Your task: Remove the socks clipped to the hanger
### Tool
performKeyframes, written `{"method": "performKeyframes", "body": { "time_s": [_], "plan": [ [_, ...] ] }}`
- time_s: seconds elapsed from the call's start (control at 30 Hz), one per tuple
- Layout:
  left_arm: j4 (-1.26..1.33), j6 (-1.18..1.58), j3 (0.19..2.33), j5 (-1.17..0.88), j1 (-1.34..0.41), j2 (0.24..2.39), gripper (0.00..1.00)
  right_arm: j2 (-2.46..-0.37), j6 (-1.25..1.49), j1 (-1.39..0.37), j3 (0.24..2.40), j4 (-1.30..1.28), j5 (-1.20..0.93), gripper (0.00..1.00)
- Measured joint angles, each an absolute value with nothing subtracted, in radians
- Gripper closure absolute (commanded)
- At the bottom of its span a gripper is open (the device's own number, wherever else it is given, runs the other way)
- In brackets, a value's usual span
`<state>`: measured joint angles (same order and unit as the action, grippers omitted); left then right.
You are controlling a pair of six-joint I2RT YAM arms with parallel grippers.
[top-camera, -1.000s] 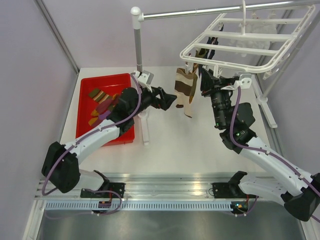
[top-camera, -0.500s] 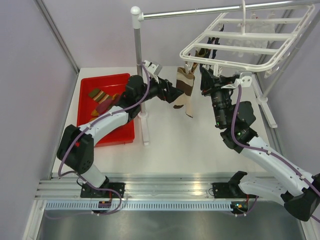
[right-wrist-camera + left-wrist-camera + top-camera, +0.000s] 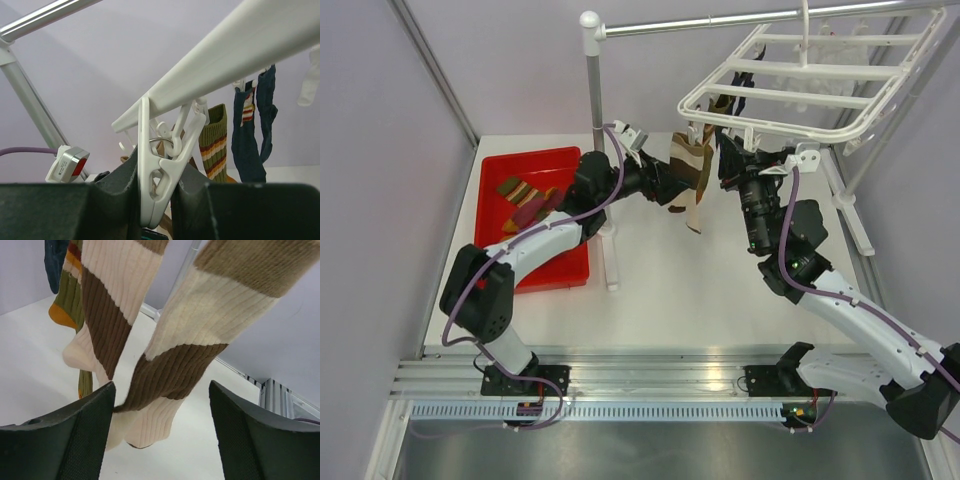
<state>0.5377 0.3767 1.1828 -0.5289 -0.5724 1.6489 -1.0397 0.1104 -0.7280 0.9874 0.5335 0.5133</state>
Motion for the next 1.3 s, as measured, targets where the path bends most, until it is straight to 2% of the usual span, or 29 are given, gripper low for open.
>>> {"method": "performKeyframes", "body": {
  "time_s": [0.03, 0.07, 0.13, 0.17, 0.27, 0.3, 0.5, 0.53, 0.6, 0.63, 0.83, 1.0, 1.3],
  "plan": [
    [0.544, 0.38, 1.182, -0.529, -0.575, 1.652, 0.28, -1.042, 0.111, -0.728, 0.989, 0.534, 0.513, 0.96],
    [0.554, 0.385, 1.182, -0.529, -0.58, 1.655, 0.38, -1.043, 0.111, -0.728, 0.99, 0.533, 0.513, 0.95],
    [0.564, 0.401, 1.181, -0.53, -0.588, 1.657, 0.52, -1.044, 0.112, -0.728, 0.99, 0.533, 0.513, 0.95],
    [0.572, 0.406, 1.177, -0.53, -0.593, 1.657, 0.7, -1.044, 0.112, -0.728, 0.99, 0.533, 0.513, 0.95],
    [0.592, 0.417, 1.157, -0.525, -0.609, 1.654, 0.95, -1.044, 0.112, -0.727, 0.99, 0.533, 0.513, 0.92],
    [0.593, 0.419, 1.145, -0.522, -0.614, 1.651, 0.97, -1.043, 0.113, -0.727, 0.99, 0.532, 0.513, 0.9],
    [0.566, 0.413, 1.058, -0.437, -0.639, 1.556, 0.98, -1.024, 0.127, -0.727, 0.988, 0.509, 0.514, 0.71],
    [0.562, 0.411, 1.045, -0.426, -0.641, 1.533, 0.98, -1.016, 0.13, -0.727, 0.986, 0.505, 0.514, 0.64],
    [0.554, 0.406, 1.014, -0.396, -0.644, 1.472, 0.98, -0.992, 0.14, -0.727, 0.972, 0.494, 0.518, 0.56],
    [0.55, 0.402, 1.0, -0.387, -0.645, 1.441, 0.98, -0.977, 0.145, -0.727, 0.962, 0.487, 0.521, 0.46],
    [0.49, 0.356, 0.992, -0.325, -0.673, 1.336, 0.98, -0.902, 0.185, -0.727, 0.916, 0.425, 0.525, 0.27],
    [0.386, 0.306, 1.026, -0.281, -0.738, 1.328, 0.98, -0.828, 0.199, -0.727, 0.844, 0.418, 0.458, 0.22],
    [0.249, 0.268, 1.093, -0.173, -0.83, 1.332, 0.98, -0.795, 0.271, -0.727, 0.688, 0.509, 0.282, 0.24]
  ]
}}
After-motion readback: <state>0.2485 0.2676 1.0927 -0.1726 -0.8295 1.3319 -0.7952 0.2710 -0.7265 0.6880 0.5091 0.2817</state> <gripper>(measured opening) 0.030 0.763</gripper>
